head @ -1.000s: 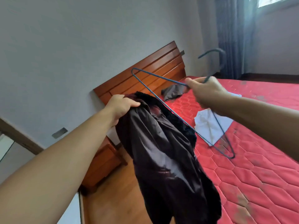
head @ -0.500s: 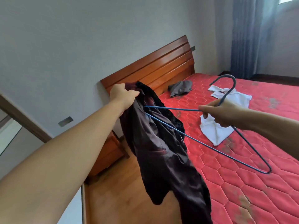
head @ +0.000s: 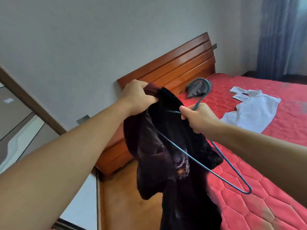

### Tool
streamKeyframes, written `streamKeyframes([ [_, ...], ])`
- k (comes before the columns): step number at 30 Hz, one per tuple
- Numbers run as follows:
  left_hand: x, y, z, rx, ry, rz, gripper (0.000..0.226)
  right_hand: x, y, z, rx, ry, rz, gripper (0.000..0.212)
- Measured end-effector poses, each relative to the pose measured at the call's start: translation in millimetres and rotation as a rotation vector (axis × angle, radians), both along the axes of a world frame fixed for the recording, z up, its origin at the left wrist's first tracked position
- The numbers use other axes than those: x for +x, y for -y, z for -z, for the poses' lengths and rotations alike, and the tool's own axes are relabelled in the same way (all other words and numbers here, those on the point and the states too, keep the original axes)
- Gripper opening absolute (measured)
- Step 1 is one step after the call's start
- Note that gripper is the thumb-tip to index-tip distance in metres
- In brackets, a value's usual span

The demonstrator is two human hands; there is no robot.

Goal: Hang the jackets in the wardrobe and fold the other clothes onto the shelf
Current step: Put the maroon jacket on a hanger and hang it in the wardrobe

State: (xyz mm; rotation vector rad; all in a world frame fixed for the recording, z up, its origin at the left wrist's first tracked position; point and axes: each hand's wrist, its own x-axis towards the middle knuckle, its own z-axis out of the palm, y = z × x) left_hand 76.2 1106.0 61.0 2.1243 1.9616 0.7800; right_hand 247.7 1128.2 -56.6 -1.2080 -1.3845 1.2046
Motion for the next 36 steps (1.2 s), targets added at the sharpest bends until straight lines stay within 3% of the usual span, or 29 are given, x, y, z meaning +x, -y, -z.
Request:
streamKeyframes([
  [4,-19.4,5.9,-2.5,-0.113,-0.136,0.002,0.009,0.0,-0.1,-10.1,0.017,-0.181,-0.039,0.039],
  [8,-19.2,0.2,4.0,-0.025,-0.408,0.035,0.024,4.6,-2.7,-6.3,0.087,-0.216,-0.092,0.044],
  [12,-19.1,-7.0,2.6,-0.176,-0.352,0.144,0.053,15.4,-6.9,-11.6,0.151,-0.181,-0.165,0.045],
  [15,-21.7,-13.6,7.7,-0.196,-0.38,0.204,0.035,20.5,-8.0,-9.6,0.154,-0.126,-0.164,0.045],
  [18,-14.7,-20.5,9.3,-0.171,-0.397,0.229,0.033,25.0,-12.7,-7.7,0.215,-0.001,0.007,0.038],
  [20,-9.7,-24.6,10.9,-0.141,-0.392,0.229,0.035,26.6,-15.3,-2.7,0.365,0.11,0.19,0.017],
  [22,-9.6,-28.4,10.0,-0.078,-0.371,0.202,0.031,30.4,-12.9,12.3,0.588,0.327,0.369,0.035],
  [23,-11.0,-30.5,8.5,-0.043,-0.362,0.188,0.028,33.5,-9.9,22.6,0.733,0.443,0.388,0.041],
  [25,-13.6,-32.5,3.6,0.01,-0.353,0.162,0.029,34.9,-1.3,48.5,0.949,0.593,0.258,0.024],
  [26,-14.2,-33.2,0.8,0.033,-0.347,0.151,0.03,32.8,2.8,62.7,0.957,0.653,0.14,0.017],
  [28,-12.6,-34.3,-4.2,0.086,-0.329,0.148,0.03,20.2,9.7,87.0,0.695,0.801,-0.028,0.025],
  [30,-7.1,-31.5,-8.8,0.137,-0.324,0.156,0.032,3.0,8.8,107.3,0.349,0.922,-0.044,0.054],
  [33,-5.8,-19.2,-17.2,0.197,-0.32,0.17,0.041,-22.1,2.6,124.6,0.161,0.818,0.046,0.087],
  [35,-14.1,-7.2,-24.4,0.255,-0.324,0.162,0.041,-34.4,-2.6,132.7,0.027,0.599,0.129,0.077],
  [36,-20.4,-0.4,-28.3,0.277,-0.321,0.163,0.039,-38.9,-3.8,136.2,-0.038,0.495,0.166,0.061],
])
